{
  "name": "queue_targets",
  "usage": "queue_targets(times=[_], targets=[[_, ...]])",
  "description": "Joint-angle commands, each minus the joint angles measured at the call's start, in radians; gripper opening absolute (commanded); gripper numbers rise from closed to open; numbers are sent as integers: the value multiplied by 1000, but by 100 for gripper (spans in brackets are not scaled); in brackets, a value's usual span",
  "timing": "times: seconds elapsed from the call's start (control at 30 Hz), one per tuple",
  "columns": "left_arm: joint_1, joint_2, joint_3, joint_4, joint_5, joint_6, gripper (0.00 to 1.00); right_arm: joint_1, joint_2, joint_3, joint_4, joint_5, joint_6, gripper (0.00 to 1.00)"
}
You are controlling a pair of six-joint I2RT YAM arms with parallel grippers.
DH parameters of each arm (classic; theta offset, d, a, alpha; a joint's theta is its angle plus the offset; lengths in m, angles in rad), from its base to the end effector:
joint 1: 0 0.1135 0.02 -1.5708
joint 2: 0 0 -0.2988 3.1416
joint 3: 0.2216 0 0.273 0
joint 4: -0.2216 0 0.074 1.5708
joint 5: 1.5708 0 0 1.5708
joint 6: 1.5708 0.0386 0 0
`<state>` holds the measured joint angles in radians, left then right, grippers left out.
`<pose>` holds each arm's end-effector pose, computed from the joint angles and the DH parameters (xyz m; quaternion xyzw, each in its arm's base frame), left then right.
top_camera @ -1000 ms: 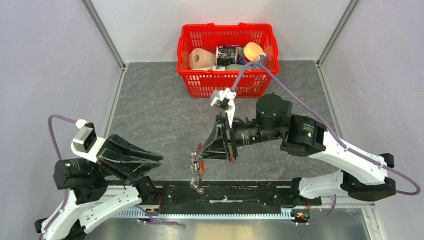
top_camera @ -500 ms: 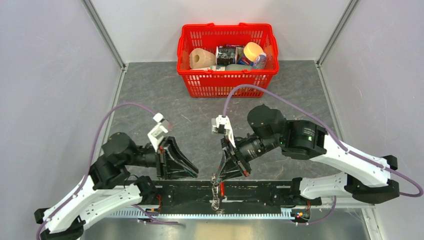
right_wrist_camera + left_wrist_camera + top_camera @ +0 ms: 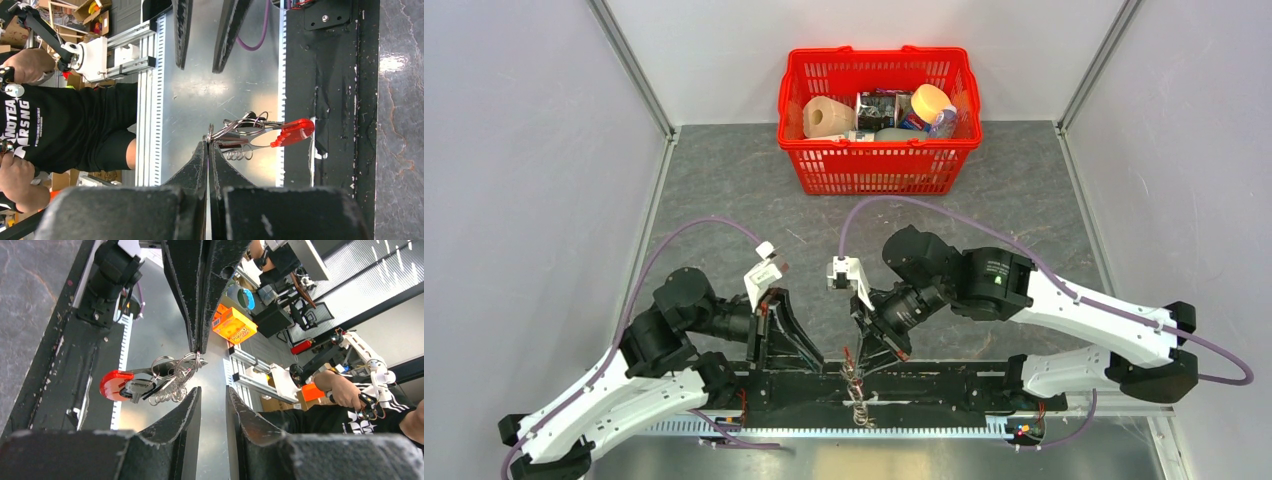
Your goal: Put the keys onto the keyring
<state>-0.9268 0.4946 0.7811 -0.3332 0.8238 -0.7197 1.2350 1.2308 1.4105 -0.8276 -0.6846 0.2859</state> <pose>0.0348 -0.0935 0.3835 0.3435 0.6308 -0.6609 0.2177 0.0608 0.2483 0.4391 -0.5183 0.6820 0.5068 0.0967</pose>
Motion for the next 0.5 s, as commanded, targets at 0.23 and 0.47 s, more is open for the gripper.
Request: queue_targets(times=[0.23, 0.47], targets=[[2, -35, -63, 82, 28, -62, 32, 4, 9, -66, 282, -18, 81, 0], [2, -53, -76, 81, 21, -65, 33, 4, 16, -84, 344, -10, 109, 0]])
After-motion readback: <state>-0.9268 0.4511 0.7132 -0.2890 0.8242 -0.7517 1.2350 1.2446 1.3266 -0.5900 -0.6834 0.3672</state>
